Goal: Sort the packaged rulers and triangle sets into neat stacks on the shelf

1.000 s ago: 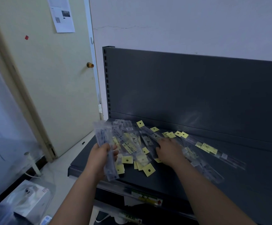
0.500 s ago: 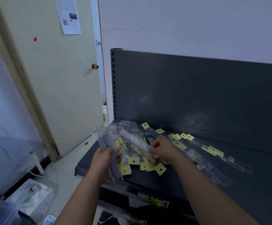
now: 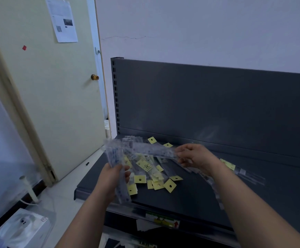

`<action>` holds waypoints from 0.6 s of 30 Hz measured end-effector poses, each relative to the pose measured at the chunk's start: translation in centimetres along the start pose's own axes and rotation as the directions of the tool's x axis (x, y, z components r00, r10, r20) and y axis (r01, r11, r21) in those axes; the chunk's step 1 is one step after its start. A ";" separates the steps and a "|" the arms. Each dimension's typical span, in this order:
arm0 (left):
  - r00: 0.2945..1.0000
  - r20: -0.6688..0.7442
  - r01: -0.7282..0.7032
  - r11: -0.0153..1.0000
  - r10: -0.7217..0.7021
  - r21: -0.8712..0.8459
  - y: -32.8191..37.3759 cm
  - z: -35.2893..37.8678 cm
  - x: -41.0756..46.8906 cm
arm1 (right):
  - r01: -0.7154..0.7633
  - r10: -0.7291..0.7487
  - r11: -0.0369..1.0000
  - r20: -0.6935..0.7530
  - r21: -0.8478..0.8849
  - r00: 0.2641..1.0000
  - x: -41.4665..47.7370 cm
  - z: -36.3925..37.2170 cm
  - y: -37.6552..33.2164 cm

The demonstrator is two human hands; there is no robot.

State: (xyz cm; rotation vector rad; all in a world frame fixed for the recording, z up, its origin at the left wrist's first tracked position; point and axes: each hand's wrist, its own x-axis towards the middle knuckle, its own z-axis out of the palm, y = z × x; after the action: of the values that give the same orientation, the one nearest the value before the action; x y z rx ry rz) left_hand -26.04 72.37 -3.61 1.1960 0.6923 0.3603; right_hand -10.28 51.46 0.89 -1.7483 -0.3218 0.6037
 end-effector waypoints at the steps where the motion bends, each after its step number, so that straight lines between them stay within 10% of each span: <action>1: 1.000 0.009 -0.007 1.000 0.007 -0.012 0.1 0.0 0.0 | -0.017 0.017 1.000 0.029 0.017 0.999 -0.2 -0.6 -0.3; 7: 0.977 0.205 -0.078 0.990 0.053 0.117 0.6 1.7 -0.9 | -0.109 0.116 0.993 0.187 -0.047 0.975 -0.9 -1.8 -0.7; 12: 0.971 0.212 -0.142 0.977 0.106 0.161 0.7 2.8 -1.5 | -0.027 0.035 0.950 -0.018 0.312 0.999 -0.1 -0.4 -0.2; 18: 0.958 0.284 -0.017 0.975 -0.048 0.221 0.2 3.2 -1.8 | 0.053 -0.046 0.998 -0.161 0.041 0.986 0.3 0.9 0.7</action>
State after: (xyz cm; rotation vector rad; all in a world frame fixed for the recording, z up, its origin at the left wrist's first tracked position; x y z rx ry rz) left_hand -25.22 69.06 -2.28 1.4204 0.4955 0.0910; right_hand -10.56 52.15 0.04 -1.7283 -0.2371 0.4284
